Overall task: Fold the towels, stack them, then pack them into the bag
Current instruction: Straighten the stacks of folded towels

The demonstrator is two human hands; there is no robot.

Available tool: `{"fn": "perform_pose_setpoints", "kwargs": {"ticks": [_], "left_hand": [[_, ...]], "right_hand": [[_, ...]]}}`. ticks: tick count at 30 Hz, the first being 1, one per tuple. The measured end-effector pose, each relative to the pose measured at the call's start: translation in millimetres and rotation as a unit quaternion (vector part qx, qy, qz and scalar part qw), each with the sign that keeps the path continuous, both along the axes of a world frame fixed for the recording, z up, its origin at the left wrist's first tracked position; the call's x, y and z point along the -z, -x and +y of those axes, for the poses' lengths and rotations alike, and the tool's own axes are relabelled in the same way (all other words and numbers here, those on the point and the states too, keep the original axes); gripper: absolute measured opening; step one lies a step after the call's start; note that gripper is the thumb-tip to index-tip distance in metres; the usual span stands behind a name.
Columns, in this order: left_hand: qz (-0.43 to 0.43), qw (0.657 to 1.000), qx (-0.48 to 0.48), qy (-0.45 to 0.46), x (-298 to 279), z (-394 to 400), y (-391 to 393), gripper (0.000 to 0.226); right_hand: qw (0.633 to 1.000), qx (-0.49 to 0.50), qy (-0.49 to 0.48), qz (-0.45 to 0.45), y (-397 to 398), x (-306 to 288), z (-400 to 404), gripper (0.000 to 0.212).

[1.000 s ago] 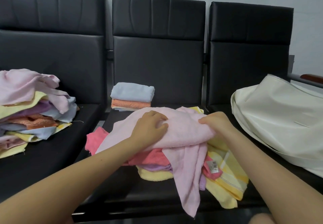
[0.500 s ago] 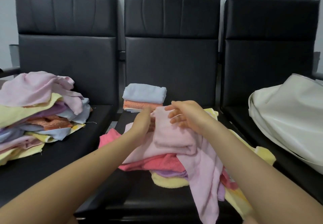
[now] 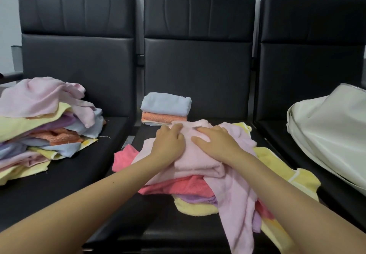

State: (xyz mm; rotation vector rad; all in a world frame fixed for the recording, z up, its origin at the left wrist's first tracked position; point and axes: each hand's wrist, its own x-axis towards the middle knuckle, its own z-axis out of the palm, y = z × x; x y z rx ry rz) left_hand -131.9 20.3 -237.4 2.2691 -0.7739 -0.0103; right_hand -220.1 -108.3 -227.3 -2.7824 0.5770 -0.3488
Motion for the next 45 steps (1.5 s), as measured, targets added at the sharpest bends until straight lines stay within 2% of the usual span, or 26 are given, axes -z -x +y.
{"fn": "perform_pose_setpoints", "kwargs": {"ticks": [2,6,7,9,12,14,15,18,19,21,23,25,27,29,32,35,38,40,42,45], "left_hand": [[-0.014,0.996,-0.015,-0.09,5.9,0.4,-2.7,0.047],[0.027,0.995,0.01,-0.098,7.9,3.2,-3.4,0.049],[0.028,0.995,0.015,-0.094,6.9,4.2,-3.5,0.049],[0.026,0.997,0.015,-0.078,5.1,6.7,-4.7,0.048],[0.011,1.0,0.007,-0.02,1.8,10.8,-8.1,0.043],[0.0,1.0,-0.006,0.029,-4.3,13.4,-7.2,0.038],[-0.002,0.998,-0.012,0.054,-7.8,14.2,-7.0,0.036],[0.011,0.993,-0.024,0.114,-19.7,16.7,-4.4,0.032],[0.015,0.991,-0.023,0.128,-23.6,17.1,-3.5,0.031],[0.038,0.987,-0.017,0.156,-32.2,16.6,-0.6,0.031],[0.086,0.978,-0.009,0.189,-41.0,13.6,4.9,0.03],[0.13,0.971,0.0,0.203,-49.5,10.2,11.9,0.027],[0.17,0.963,0.01,0.207,-54.9,7.8,19.8,0.021],[0.198,0.958,0.019,0.205,-54.5,8.4,26.9,0.016],[0.239,0.95,0.032,0.197,-48.5,14.4,33.9,0.015],[0.312,0.925,0.029,0.214,-42.0,20.9,35.9,0.018],[0.426,0.856,0.041,0.29,-40.1,25.8,35.5,0.017],[0.458,0.819,0.067,0.339,-38.5,27.5,31.8,0.023],[0.46,0.796,0.07,0.386,-37.2,28.8,26.6,0.027],[0.509,0.733,0.075,0.445,-38.9,36.0,22.7,0.035]], "right_hand": [[1.0,0.018,0.012,-0.003,-1.1,3.6,3.8,0.049],[0.987,0.071,0.118,-0.084,5.0,0.1,16.5,0.057],[0.989,0.075,0.075,-0.1,5.7,-3.0,18.9,0.062],[0.985,0.095,-0.095,-0.111,5.6,-8.9,20.9,0.068],[0.956,0.109,-0.263,-0.073,9.8,-18.6,16.2,0.053],[0.919,0.09,-0.378,-0.069,16.6,-21.9,11.9,0.038],[0.903,0.082,-0.416,-0.066,18.4,-23.1,11.5,0.041],[0.891,0.082,-0.444,-0.052,22.2,-19.9,14.4,0.058],[0.88,0.077,-0.464,-0.069,22.3,-17.9,14.5,0.052],[0.854,0.085,-0.503,-0.107,27.3,-17.7,12.4,0.023],[0.831,0.097,-0.536,-0.116,35.8,-25.3,6.9,0.021],[0.823,0.105,-0.545,-0.121,43.1,-33.2,-3.7,0.016],[0.808,0.137,-0.555,-0.141,53.8,-43.4,-15.8,0.022],[0.81,0.157,-0.547,-0.143,62.4,-53.1,-25.2,0.023],[0.842,0.154,-0.504,-0.113,65.1,-60.9,-33.8,0.029],[0.85,0.09,-0.5,-0.136,57.9,-65.5,-23.2,0.035],[0.843,-0.019,-0.515,-0.156,45.6,-68.4,0.2,0.026],[0.843,-0.082,-0.518,-0.12,38.3,-68.3,20.1,0.023],[0.852,-0.113,-0.501,-0.102,31.0,-63.3,34.4,0.018],[0.857,-0.106,-0.477,-0.162,21.5,-54.0,42.0,0.013]]}}
